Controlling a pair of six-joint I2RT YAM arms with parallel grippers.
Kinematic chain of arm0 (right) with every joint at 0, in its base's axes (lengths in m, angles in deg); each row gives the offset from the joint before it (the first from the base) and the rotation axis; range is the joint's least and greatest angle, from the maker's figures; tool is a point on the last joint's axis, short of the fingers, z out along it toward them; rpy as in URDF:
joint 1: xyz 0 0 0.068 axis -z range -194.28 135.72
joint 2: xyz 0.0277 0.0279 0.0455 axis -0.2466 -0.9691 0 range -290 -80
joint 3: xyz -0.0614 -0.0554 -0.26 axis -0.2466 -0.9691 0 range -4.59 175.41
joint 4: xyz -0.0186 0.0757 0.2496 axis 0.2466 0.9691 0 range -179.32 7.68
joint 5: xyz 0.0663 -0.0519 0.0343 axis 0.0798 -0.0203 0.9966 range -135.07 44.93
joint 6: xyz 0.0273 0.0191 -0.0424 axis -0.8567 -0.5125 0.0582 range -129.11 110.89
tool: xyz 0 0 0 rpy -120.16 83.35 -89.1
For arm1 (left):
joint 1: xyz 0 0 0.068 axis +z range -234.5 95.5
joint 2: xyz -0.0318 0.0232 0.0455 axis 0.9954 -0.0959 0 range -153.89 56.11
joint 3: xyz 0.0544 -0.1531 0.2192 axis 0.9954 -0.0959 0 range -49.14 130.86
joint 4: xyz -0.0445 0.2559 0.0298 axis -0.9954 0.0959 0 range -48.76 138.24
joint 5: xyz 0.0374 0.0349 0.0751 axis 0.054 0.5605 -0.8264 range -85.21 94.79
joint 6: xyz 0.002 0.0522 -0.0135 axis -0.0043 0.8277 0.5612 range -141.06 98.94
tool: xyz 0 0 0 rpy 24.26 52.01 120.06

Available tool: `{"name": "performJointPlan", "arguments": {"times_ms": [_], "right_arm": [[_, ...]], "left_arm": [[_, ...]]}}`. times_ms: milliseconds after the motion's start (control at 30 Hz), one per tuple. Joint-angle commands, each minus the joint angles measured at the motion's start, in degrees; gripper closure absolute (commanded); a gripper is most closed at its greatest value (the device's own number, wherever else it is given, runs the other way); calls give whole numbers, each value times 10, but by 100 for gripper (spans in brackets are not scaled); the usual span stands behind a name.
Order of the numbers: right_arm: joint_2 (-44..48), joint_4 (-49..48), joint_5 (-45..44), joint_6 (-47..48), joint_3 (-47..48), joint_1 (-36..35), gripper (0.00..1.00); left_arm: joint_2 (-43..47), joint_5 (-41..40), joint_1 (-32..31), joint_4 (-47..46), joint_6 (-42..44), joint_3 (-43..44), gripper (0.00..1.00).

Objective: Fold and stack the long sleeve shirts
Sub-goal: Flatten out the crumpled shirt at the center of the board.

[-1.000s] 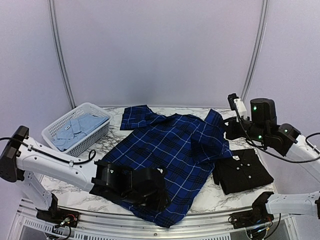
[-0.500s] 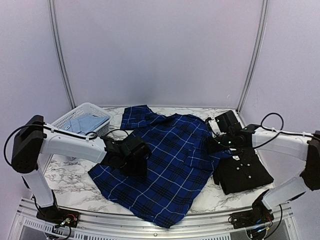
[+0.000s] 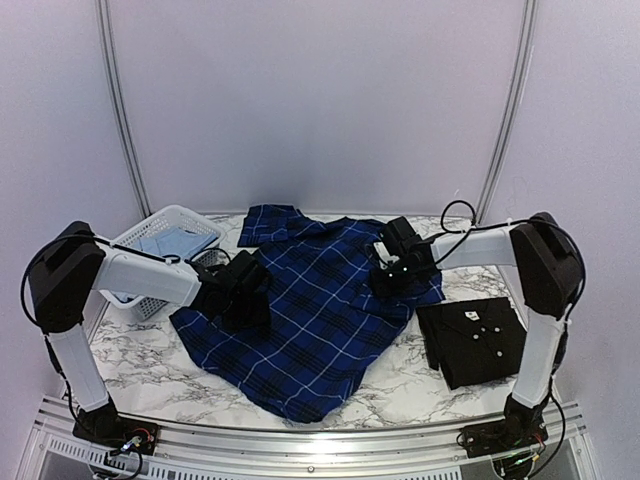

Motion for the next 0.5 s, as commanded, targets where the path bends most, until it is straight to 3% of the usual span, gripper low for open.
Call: {"name": "performJointPlan", "arguments": {"times_ms": [0, 233, 467], "right_arm": [[-74, -2, 26, 17, 94, 0, 100], [-116, 37, 24, 31, 194, 8, 100], [-90, 31, 23, 35, 165, 13, 100]], "left_arm": [[-55, 17, 60, 47, 52, -12, 45], [-30, 51, 75, 87, 118, 71, 32], [108, 28, -70, 143, 72, 65, 22]]}}
